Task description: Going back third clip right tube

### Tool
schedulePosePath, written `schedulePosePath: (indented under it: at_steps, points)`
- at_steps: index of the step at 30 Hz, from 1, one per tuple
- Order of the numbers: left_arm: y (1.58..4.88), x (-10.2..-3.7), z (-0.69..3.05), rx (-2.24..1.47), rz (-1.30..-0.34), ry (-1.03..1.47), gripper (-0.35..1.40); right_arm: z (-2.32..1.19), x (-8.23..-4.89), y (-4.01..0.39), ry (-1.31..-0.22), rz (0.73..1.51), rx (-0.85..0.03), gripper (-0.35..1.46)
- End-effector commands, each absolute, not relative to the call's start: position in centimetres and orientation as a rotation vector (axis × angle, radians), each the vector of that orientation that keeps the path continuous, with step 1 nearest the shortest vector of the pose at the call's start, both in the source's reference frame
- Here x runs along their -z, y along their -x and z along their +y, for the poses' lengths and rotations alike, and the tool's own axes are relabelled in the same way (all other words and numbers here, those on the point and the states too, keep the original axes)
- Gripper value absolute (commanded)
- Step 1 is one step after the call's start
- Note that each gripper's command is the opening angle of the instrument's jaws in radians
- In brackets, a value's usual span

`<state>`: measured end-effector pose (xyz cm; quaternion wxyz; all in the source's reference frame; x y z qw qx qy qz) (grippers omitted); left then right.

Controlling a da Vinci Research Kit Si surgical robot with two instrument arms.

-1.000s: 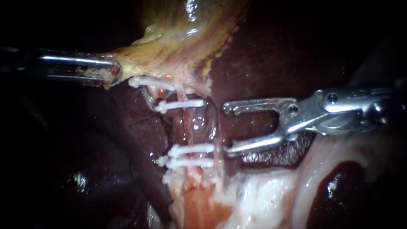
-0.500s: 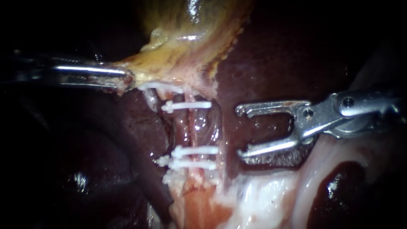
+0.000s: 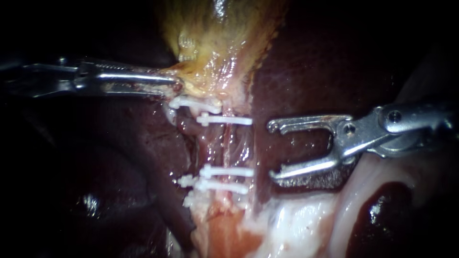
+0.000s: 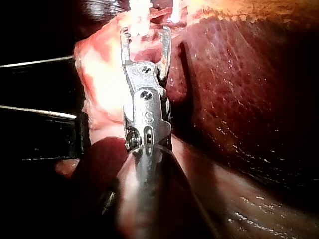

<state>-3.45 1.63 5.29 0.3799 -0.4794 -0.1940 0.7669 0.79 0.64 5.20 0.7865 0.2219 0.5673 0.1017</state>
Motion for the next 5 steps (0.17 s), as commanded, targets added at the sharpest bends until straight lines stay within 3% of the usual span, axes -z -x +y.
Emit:
schedulePosePath:
  at_steps: [1, 5]
  points:
    - [3.45, -5.29, 1.63, -1.959, -0.497, 1.225, -0.35, 0.64, -5.20, -0.79, -0.478, 1.223, -0.219, 0.50]
    - [3.45, -5.28, 1.63, -1.963, -0.498, 1.229, -0.35, 0.64, -5.20, -0.79, -0.478, 1.223, -0.219, 0.50]
